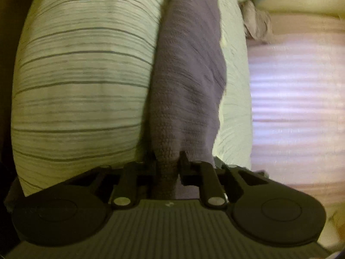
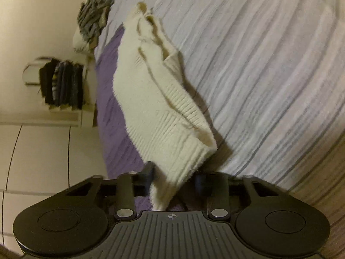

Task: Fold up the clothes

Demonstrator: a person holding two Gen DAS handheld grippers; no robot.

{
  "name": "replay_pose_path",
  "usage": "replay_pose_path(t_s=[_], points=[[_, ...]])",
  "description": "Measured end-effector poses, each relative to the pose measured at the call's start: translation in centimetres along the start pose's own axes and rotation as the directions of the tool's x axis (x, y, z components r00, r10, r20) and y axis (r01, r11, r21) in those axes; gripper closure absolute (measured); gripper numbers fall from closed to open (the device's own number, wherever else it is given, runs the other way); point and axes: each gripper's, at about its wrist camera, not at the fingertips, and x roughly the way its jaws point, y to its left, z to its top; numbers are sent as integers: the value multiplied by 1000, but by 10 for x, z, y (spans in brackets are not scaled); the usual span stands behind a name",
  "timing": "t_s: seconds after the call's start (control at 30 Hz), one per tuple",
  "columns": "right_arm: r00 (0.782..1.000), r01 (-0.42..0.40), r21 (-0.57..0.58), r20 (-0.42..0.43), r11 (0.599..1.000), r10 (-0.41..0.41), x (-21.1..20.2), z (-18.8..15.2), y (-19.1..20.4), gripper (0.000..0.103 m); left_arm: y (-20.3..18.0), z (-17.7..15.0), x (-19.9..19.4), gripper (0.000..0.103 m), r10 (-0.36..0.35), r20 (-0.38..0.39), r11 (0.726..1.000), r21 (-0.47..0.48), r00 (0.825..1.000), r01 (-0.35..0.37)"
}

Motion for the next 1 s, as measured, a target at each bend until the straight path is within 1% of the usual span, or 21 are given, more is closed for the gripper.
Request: replay_pose_path(t_s=[0.03, 0.13, 0.23, 0.33, 0.4, 0.47, 0.53, 0.6, 0.67, 0.77, 0.8, 0.83, 0.87, 0.9, 0.97, 1.0], points=[[1000, -7, -14, -10, 1000, 7, -2, 1, 3, 80, -3, 1, -2, 94, -3, -3, 1000, 12, 1000, 3], [999, -24, -78, -39, 997, 21, -9, 4, 23, 82, -15, 4, -10, 95, -24, -5, 998, 55, 1000, 24], [997, -54, -100, -64, 994, 47, -17, 9, 46, 82, -26, 7, -27, 95, -74, 2, 997, 38, 997, 74], [995, -51, -22, -88, 998, 49, -21, 17, 65, 82, -40, 20, -41, 95, -108, 5, 994, -24, 994, 108], [995, -31, 46, -89, 998, 35, -21, 29, 79, 82, -49, 37, -47, 95, -139, 17, 987, -75, 990, 140], [996, -44, 117, -76, 992, 53, -22, 48, 96, 82, -53, 54, -54, 94, -170, 31, 978, -120, 985, 173], [996, -64, 171, -45, 983, 72, -20, 72, 116, 81, -60, 80, -52, 94, -205, 45, 963, -168, 978, 210], [997, -80, 229, 0, 970, 82, -14, 97, 129, 81, -63, 108, -47, 93, -235, 60, 944, -222, 970, 243], [996, -85, 256, 44, 963, 77, -1, 126, 141, 81, -62, 136, -37, 92, -254, 78, 923, -278, 964, 266], [994, -73, 304, 97, 950, 45, 32, 169, 142, 82, -54, 186, -11, 89, -267, 112, 879, -379, 957, 290], [993, -64, 333, 114, 941, 27, 48, 185, 137, 81, -47, 202, 0, 89, -267, 121, 866, -405, 956, 293], [992, -53, 353, 126, 934, 8, 62, 194, 130, 82, -39, 214, 9, 88, -260, 130, 851, -437, 957, 290], [990, -26, 376, 136, 926, -27, 79, 207, 122, 82, -29, 226, 20, 87, -251, 138, 830, -479, 958, 287], [988, -4, 410, 140, 912, -59, 95, 211, 112, 81, -19, 236, 30, 87, -247, 143, 810, -512, 958, 285], [987, 18, 472, 135, 881, -92, 123, 219, 92, 82, -6, 248, 39, 87, -247, 156, 772, -565, 956, 291], [985, 11, 503, 142, 864, -95, 132, 220, 84, 82, -5, 253, 42, 87, -256, 156, 762, -575, 954, 299]])
